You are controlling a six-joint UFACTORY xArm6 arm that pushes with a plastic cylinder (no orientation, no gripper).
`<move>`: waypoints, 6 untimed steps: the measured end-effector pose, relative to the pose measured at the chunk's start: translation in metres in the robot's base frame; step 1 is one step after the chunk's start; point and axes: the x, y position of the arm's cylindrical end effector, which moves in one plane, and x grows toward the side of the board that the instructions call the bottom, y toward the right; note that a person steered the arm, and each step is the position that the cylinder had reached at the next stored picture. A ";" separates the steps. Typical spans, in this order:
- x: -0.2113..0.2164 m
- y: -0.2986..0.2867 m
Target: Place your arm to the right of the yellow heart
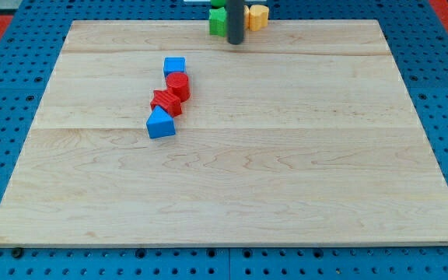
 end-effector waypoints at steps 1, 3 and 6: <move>0.009 0.057; -0.063 0.130; -0.045 -0.078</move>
